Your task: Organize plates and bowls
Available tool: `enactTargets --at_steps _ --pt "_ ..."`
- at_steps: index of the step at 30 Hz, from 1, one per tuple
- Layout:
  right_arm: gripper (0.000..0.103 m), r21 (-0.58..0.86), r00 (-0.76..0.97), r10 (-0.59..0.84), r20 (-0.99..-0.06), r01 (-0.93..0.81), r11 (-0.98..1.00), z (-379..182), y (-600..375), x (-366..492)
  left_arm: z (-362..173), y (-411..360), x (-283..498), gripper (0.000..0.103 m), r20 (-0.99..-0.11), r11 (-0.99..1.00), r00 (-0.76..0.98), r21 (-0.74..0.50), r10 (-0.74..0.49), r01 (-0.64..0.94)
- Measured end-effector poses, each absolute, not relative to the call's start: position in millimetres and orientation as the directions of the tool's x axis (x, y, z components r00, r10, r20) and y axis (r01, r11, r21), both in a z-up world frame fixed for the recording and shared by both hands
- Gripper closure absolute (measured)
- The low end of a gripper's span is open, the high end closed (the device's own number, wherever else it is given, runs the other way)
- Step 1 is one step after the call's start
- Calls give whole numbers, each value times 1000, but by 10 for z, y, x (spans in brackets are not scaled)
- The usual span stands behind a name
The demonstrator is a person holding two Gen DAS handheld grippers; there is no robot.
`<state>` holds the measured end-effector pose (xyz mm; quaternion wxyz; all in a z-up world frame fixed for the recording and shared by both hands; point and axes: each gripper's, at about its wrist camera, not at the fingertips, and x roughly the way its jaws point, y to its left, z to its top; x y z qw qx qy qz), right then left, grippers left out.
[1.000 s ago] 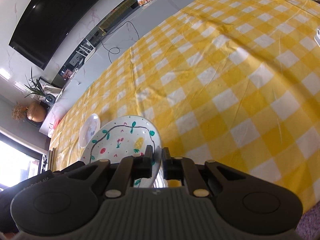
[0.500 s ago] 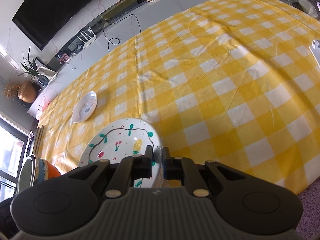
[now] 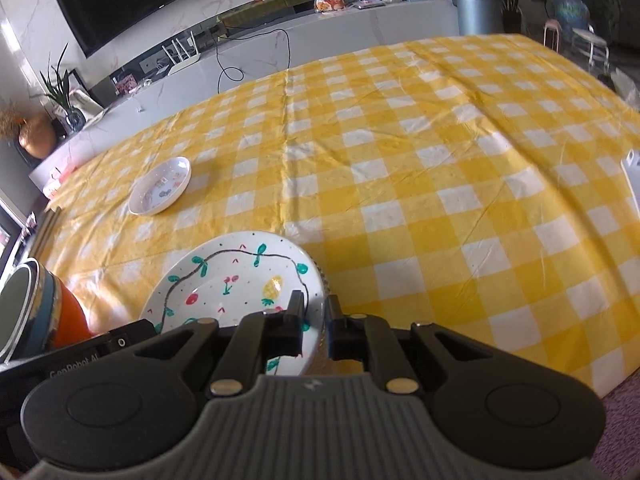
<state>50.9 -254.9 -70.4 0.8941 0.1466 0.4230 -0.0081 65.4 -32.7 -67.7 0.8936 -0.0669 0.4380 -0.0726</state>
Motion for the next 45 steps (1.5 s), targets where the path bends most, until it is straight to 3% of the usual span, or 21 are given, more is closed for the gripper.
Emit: enactTargets --at_steps 16,19,23,26,32,35,45 --pt "94 96 645 3 -764 108 989 -741 -2332 499 -663 -467 628 91 -782 992 612 -63 -117 109" --pt "86 104 642 16 -766 100 990 -753 -2320 503 -658 -486 621 91 -782 992 614 -47 -110 118" --pt "84 141 640 32 -767 119 983 -752 -2359 496 -641 -456 622 90 -778 991 616 -68 -126 116" --pt "74 136 652 19 -758 129 982 -712 -2365 488 -613 -430 630 83 -773 990 620 -83 -134 111" --pt "66 161 662 34 -749 132 978 -646 -2371 492 -504 -441 642 68 -766 986 621 -99 -164 137" --pt "55 178 654 49 -755 132 975 -630 -2372 514 -437 -428 689 62 -777 986 609 -95 -160 137" --pt "43 255 614 112 -781 150 955 -548 -2336 737 -195 -279 954 61 -805 983 565 -131 -182 130"
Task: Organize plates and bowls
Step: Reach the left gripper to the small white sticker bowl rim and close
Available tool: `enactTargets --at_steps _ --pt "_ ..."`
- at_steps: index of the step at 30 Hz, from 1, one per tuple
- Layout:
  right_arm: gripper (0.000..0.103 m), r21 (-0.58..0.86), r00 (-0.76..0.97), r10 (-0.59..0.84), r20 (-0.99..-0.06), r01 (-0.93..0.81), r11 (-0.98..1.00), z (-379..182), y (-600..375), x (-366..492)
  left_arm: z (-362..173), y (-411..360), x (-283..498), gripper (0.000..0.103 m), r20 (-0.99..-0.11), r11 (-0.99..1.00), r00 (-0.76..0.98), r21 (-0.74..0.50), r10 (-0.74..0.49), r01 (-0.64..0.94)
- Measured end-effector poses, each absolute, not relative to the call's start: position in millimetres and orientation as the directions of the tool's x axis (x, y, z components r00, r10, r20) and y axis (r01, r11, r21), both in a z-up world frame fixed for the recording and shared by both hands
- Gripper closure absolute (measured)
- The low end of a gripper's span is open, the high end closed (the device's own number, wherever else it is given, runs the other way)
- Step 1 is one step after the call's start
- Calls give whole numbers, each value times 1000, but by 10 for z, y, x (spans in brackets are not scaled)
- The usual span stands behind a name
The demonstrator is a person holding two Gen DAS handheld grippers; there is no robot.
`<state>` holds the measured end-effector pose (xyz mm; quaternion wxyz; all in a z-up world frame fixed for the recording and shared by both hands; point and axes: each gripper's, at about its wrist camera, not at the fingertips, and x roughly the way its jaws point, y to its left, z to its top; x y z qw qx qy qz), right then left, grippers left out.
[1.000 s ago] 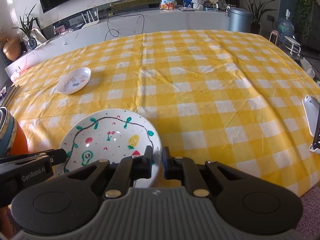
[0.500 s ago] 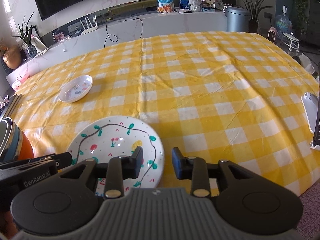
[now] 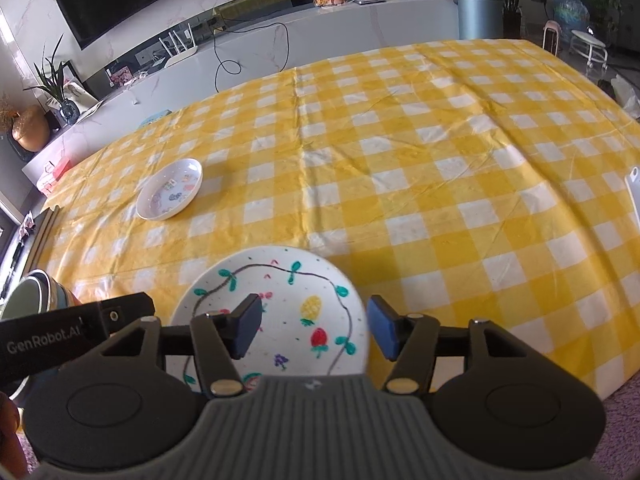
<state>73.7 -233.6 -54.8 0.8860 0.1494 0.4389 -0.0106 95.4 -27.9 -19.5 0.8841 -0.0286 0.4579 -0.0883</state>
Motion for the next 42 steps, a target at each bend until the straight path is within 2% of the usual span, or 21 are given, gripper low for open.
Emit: enactTargets --at_steps 4,11,24,31,39,42 --pt "42 273 620 132 -773 138 952 -501 -2293 830 -145 -183 1100 61 -805 973 547 -201 -230 113" --pt "39 299 621 162 -767 123 946 -431 -2223 1046 -46 -54 1416 61 -817 973 530 -206 -228 101" --pt "39 344 610 222 -761 88 935 -411 -2048 1569 108 61 1954 60 -837 971 522 -43 -163 235" --pt "39 373 617 248 -747 81 924 -434 -1956 1818 -25 201 2267 59 -849 969 490 -91 -196 230" --pt "50 424 625 281 -729 88 902 -517 -1873 2120 -219 354 2585 59 -855 969 463 -160 -233 191" --pt "57 427 619 287 -731 88 900 -574 -1807 2240 -311 367 2705 60 -869 974 451 -136 -204 179"
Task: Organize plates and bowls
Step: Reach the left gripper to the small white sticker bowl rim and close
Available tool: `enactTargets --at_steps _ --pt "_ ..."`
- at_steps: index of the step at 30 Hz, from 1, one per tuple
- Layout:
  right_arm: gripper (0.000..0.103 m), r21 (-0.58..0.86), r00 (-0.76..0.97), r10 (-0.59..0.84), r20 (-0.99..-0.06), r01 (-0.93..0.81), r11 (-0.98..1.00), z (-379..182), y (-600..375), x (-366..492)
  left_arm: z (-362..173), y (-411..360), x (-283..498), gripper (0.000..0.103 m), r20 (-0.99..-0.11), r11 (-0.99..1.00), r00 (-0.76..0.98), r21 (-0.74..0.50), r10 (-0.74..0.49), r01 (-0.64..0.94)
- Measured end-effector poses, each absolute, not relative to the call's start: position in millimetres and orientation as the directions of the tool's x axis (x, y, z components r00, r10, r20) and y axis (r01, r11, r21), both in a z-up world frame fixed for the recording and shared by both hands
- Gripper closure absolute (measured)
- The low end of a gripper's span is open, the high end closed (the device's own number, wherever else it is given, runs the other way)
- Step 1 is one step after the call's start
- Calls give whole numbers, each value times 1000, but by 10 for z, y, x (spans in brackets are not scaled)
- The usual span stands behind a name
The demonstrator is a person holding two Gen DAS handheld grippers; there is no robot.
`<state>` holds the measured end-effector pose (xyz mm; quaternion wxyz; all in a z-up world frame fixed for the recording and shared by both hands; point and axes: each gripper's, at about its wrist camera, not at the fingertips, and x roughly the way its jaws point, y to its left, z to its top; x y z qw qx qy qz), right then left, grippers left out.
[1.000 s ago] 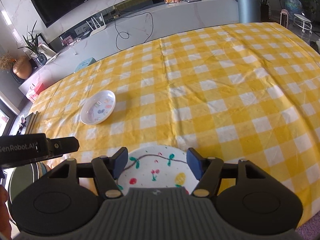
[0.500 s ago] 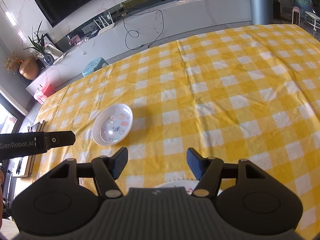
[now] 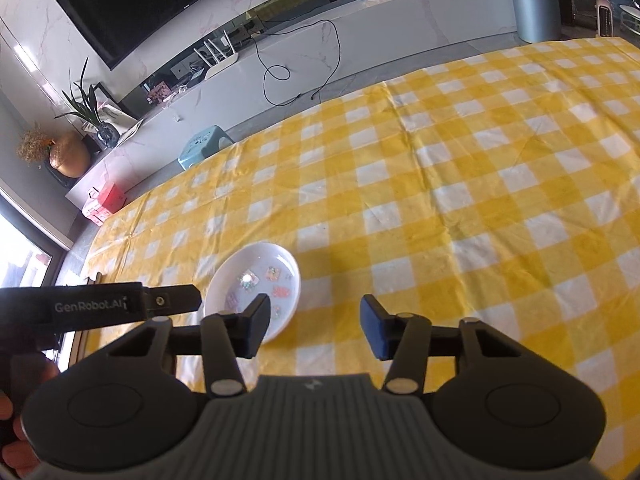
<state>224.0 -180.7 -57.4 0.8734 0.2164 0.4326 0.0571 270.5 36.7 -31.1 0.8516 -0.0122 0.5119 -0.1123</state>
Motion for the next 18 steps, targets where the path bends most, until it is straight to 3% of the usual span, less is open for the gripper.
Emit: enactTargets --at_steps 13,18 --pt "78 445 561 311 -767 116 888 -888 -1663 2599 -649 494 2995 81 -903 978 376 -174 -206 118" --pt "89 446 551 314 -773 121 887 -945 -1613 2630 -682 438 3007 95 -912 979 363 -156 -193 130"
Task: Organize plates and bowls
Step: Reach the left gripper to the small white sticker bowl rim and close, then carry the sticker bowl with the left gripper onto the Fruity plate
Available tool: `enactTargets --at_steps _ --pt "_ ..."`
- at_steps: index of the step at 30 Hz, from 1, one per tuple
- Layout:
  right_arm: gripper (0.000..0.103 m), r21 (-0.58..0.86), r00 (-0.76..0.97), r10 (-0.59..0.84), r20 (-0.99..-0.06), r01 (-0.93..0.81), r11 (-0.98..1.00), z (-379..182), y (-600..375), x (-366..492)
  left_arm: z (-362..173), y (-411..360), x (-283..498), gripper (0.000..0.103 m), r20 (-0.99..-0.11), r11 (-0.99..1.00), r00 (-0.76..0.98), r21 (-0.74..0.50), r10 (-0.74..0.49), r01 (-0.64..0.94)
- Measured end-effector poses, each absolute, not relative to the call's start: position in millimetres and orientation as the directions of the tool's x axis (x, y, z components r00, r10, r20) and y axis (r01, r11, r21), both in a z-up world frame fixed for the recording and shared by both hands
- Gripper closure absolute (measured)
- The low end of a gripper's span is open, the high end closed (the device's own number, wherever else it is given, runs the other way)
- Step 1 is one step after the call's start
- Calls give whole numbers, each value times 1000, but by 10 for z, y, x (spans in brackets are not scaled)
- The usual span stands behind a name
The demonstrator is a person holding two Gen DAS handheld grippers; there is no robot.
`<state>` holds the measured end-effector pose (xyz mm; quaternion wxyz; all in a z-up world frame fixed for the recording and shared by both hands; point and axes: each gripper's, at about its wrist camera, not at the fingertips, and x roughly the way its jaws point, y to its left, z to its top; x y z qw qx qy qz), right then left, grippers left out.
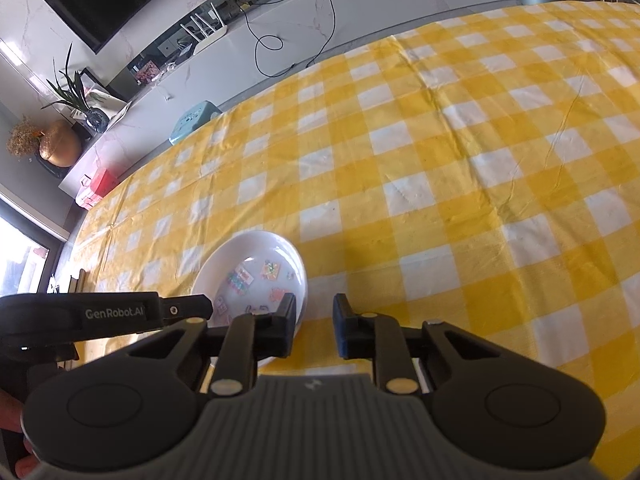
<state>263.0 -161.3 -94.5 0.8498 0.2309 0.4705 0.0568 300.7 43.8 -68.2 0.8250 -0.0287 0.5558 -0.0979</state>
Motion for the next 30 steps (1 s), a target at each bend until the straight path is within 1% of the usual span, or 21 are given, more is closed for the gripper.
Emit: enactTargets --at_steps 1,3,4,7,18,23,30 --pt "91 444 551 314 -773 117 888 -949 -1601 2631 -687 424 3007 97 -913 980 364 -146 -185 132" --pt "99 453 549 328 -769 107 885 -968 -1587 2645 -680 402 2997 97 -912 981 369 -138 -179 136" --pt "101 456 546 332 -769 105 884 -971 -1581 2648 -668 399 2987 98 -911 981 371 -139 -181 137" --pt "101 433 551 308 -776 109 895 -915 -1587 2613 -596 381 2937 99 -907 978 373 -150 -194 146" --pt "101 464 592 314 -742 116 878 -539 -1819 2113 -68 202 2443 101 -875 970 430 -152 -221 190" --pt "101 483 616 319 -721 116 868 -360 -1955 1742 184 125 2086 101 -839 961 474 -196 -267 195" --pt "101 492 645 299 -703 136 860 -188 -2172 1252 280 21 1610 101 -801 946 505 -266 -323 183"
